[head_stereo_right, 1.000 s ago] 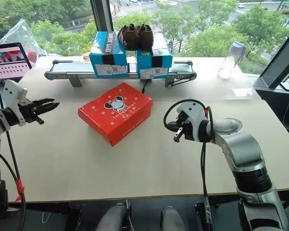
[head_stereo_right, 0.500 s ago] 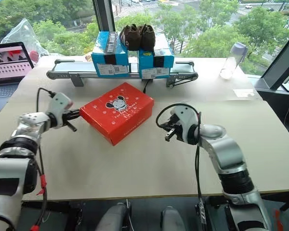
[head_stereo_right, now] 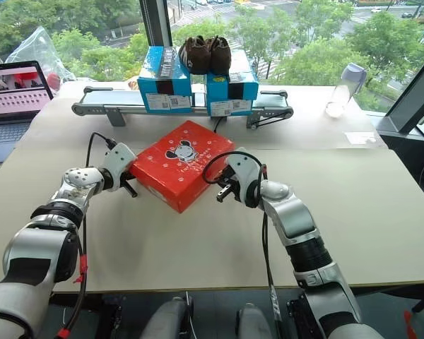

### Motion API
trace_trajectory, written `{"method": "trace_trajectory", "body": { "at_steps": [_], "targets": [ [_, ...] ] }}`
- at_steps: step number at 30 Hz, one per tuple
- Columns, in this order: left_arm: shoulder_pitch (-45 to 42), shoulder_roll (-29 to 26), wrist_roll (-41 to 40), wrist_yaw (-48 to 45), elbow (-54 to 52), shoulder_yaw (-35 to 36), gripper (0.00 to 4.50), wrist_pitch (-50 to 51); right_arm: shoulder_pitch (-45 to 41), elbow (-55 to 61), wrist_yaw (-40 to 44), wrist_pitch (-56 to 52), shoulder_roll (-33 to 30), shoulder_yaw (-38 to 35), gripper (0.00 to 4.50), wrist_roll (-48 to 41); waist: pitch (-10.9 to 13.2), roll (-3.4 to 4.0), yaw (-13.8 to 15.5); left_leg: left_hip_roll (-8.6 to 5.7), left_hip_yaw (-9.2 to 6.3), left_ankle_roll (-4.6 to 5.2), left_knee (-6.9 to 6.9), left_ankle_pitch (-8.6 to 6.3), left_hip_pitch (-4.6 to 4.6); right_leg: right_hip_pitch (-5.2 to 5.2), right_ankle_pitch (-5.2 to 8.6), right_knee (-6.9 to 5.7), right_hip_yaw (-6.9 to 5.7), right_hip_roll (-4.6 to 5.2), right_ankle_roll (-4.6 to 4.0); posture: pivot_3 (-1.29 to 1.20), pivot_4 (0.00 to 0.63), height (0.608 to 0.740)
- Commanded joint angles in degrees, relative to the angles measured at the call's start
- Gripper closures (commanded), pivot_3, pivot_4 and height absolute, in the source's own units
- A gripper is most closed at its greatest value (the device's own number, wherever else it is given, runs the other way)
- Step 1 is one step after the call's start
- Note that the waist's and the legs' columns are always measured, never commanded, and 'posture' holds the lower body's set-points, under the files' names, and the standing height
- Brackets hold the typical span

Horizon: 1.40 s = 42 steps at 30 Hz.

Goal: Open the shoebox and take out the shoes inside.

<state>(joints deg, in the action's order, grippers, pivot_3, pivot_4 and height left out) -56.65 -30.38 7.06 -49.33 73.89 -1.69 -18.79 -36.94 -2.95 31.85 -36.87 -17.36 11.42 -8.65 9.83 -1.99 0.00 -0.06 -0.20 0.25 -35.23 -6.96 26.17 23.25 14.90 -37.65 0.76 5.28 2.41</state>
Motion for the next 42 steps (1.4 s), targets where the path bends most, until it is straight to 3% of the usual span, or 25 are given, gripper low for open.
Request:
{"method": "trace_trajectory", "body": {
  "at_steps": [1, 7, 16, 25, 33, 42],
  "targets": [
    [0.81, 0.88, -4.35, -5.68, -5.33, 2.51, 4.41, 0.16, -1.35, -0.4, 0.25, 2.87, 0.34, -0.52, 4.5, 0.53, 0.0, 0.0, -0.09, 0.0, 0.0, 0.0, 0.0, 0.0, 0.0, 0.0, 0.0, -0.01, 0.0, 0.0, 0.0, 0.0, 0.15, 0.74],
    [8.27, 2.64, -10.12, -11.46, -23.63, 3.02, 4.41, 6.77, -0.83, 0.32, 1.31, 2.57, -0.49, -0.5, 4.5, 0.85, 0.0, 0.0, -0.83, 0.02, -0.01, 0.0, 0.0, 0.0, -0.01, 0.0, 0.0, -0.04, 0.04, 0.0, -0.01, 0.0, 0.15, 0.74],
    [25.58, 3.69, -18.25, -11.55, -65.33, -0.67, 4.41, 32.77, 2.61, 12.8, 3.01, -5.44, -4.79, -0.25, 4.5, -0.74, 0.0, 0.01, -1.08, 0.1, -0.05, 0.01, 0.01, 0.0, -0.03, 0.01, -0.01, -0.06, 0.09, -0.04, -0.02, 0.0, 0.15, 0.74],
    [37.34, 3.77, -22.29, -6.17, -87.51, -0.91, 4.41, 49.72, 11.5, 30.24, 4.9, -17.4, -10.57, -0.76, 4.5, -4.03, 0.0, 0.01, -0.71, 0.23, -0.04, 0.0, 0.01, -0.01, -0.1, -0.06, 0.0, 0.01, 0.11, -0.03, -0.03, 0.0, 0.15, 0.74],
    [40.12, 2.8, -25.48, -3.35, -94.55, 1.14, 4.41, 57.23, 13.77, 30.1, 4.85, -17.67, -12.99, -1.92, 4.5, -3.61, 0.0, 0.01, -0.74, 0.38, 0.02, 0.02, -0.01, -0.01, -0.18, -0.1, 0.0, 0.06, 0.12, -0.09, -0.08, 0.0, 0.15, 0.74],
    [34.73, -11.41, -27.31, -9.38, -85.56, 8.89, 4.41, 54.05, 12.5, 22.39, 10.82, -11.79, -24.55, -6.78, 4.5, -2.52, 0.0, 0.01, -0.7, 0.46, 0.14, 0.02, -0.02, -0.01, -0.19, -0.08, 0.0, 0.14, 0.11, -0.11, -0.14, 0.0, 0.15, 0.74]
  ]
}}
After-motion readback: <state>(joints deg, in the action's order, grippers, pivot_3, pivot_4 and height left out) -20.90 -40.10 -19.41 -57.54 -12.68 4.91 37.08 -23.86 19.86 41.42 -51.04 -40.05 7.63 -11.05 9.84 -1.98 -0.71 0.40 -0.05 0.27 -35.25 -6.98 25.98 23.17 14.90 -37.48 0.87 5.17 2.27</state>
